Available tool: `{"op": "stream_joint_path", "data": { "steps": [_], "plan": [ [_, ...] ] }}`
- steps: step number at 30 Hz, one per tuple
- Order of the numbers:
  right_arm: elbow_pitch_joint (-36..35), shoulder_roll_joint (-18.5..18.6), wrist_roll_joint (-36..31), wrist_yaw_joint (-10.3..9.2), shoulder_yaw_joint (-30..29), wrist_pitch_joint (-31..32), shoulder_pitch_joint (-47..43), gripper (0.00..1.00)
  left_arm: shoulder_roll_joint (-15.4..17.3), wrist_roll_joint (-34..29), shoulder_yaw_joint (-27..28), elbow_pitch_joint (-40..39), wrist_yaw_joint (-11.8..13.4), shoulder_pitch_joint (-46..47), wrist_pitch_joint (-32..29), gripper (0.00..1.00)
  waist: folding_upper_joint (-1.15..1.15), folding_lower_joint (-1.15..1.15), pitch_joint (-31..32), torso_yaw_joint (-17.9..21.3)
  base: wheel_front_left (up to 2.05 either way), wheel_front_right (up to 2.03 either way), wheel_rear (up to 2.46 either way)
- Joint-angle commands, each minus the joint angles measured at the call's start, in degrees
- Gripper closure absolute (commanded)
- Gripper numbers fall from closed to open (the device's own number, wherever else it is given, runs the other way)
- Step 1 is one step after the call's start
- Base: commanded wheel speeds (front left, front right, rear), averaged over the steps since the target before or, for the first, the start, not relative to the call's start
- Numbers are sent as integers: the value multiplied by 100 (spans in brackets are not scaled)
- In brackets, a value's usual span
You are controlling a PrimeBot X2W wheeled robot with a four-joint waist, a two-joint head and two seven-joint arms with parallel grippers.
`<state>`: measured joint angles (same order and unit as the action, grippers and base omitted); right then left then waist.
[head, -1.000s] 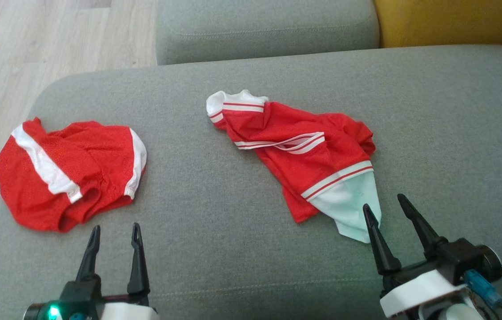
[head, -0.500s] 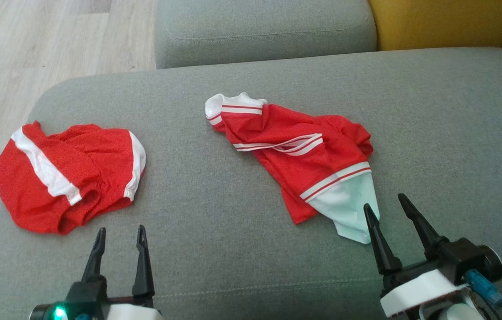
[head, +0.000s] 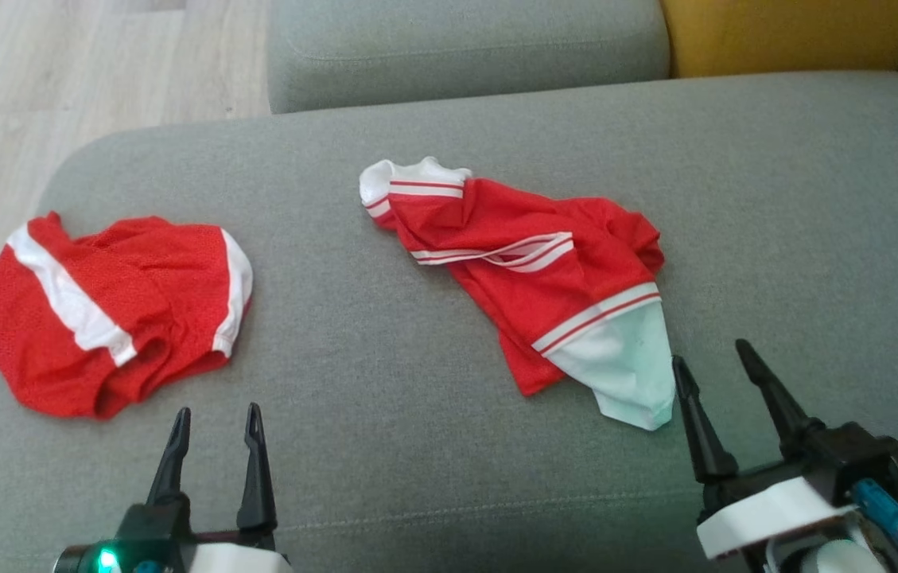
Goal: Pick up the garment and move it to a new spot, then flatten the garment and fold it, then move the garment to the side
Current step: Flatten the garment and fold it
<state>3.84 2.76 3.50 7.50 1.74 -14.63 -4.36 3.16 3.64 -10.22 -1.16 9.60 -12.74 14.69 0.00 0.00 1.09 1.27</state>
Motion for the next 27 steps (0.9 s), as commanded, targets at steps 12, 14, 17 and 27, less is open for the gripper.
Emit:
{"op": "stream_joint_path", "data": {
  "steps": [12, 14, 17, 27],
  "plan": [
    [-323, 11, -75, -1, 23, -37, 292, 0, -28, 12, 40, 135, -141, 654, 30, 0, 0, 0, -327, 582, 0, 0, 0],
    [-347, 11, -71, -1, 20, -37, 329, 0, -28, 224, -122, 390, -306, 809, 30, 0, 0, 0, -423, 725, 0, 0, 0],
    [-399, 11, -67, -1, -1, -37, 415, 0, -28, 465, -428, 840, -536, 1312, -26, 0, 0, 0, -638, 927, 0, 0, 0],
    [-523, 11, 125, -1, -15, -37, 775, 0, -28, 1174, -1638, 1201, -767, 3289, -1450, 0, 0, 0, -1410, 1489, 0, 0, 0]
  ]
}}
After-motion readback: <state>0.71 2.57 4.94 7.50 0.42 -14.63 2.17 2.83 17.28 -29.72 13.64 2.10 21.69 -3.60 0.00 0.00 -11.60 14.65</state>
